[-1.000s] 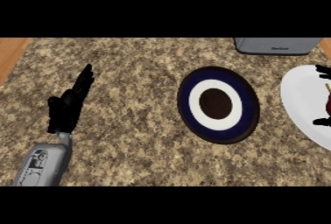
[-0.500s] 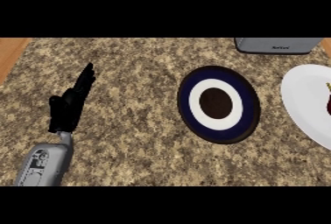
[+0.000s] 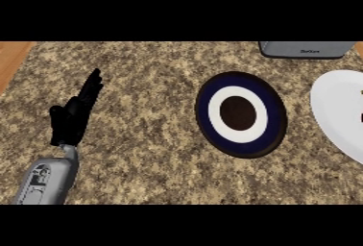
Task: Pick the pear from the plate and place it in the plate
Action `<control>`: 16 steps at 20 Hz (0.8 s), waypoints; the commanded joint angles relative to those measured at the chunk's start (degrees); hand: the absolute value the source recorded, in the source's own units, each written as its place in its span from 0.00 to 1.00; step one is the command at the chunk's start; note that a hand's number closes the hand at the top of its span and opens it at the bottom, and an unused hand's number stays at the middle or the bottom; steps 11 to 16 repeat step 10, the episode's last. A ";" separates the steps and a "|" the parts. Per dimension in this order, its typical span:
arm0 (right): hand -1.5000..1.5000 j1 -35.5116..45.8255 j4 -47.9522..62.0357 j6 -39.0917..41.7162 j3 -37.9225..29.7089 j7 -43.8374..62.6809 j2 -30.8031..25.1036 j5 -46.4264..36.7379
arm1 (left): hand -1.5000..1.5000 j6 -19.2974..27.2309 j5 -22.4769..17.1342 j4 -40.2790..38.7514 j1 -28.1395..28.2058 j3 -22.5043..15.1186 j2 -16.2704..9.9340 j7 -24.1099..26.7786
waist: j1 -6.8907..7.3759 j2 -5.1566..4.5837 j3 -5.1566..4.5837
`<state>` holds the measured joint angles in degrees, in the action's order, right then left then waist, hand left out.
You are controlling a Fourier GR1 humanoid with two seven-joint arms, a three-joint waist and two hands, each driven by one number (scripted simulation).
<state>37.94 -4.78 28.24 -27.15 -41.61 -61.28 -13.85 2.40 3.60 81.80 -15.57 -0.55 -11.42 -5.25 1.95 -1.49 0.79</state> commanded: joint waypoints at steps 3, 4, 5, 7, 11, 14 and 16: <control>0.00 -3.38 -1.46 6.99 -0.64 -5.89 -0.82 0.87 | 0.50 -0.25 -0.26 0.22 -0.23 -0.07 0.15 -0.92 | 0.08 -0.06 0.23; 0.00 -3.42 -1.45 8.05 -0.65 -4.89 -1.65 0.94 | 0.50 -0.67 -0.78 -0.37 0.29 0.53 -0.10 0.41 | 0.17 -0.18 0.16; 0.00 -4.77 -1.42 7.91 -0.79 -5.34 -2.13 1.08 | 0.50 -1.06 -0.99 0.46 1.16 -0.14 0.38 0.63 | -0.09 -0.03 0.25; 0.00 -3.94 -1.82 8.30 -1.35 -3.97 -2.25 1.80 | 0.50 0.33 0.08 -0.45 0.31 -0.06 0.68 0.43 | 0.03 -0.27 0.29; 0.00 -5.56 -2.53 10.10 -1.40 -4.51 -3.10 2.08 | 0.50 0.44 0.00 -0.81 -0.31 0.65 0.17 0.15 | -0.76 -0.07 0.26; 0.00 -5.56 -2.53 10.10 -1.40 -4.51 -3.10 2.08 | 0.50 0.44 0.00 -0.81 -0.31 0.65 0.17 0.15 | -0.76 -0.07 0.26; 0.00 -5.56 -2.53 10.10 -1.40 -4.51 -3.10 2.08 | 0.50 0.44 0.00 -0.81 -0.31 0.65 0.17 0.15 | -0.76 -0.07 0.26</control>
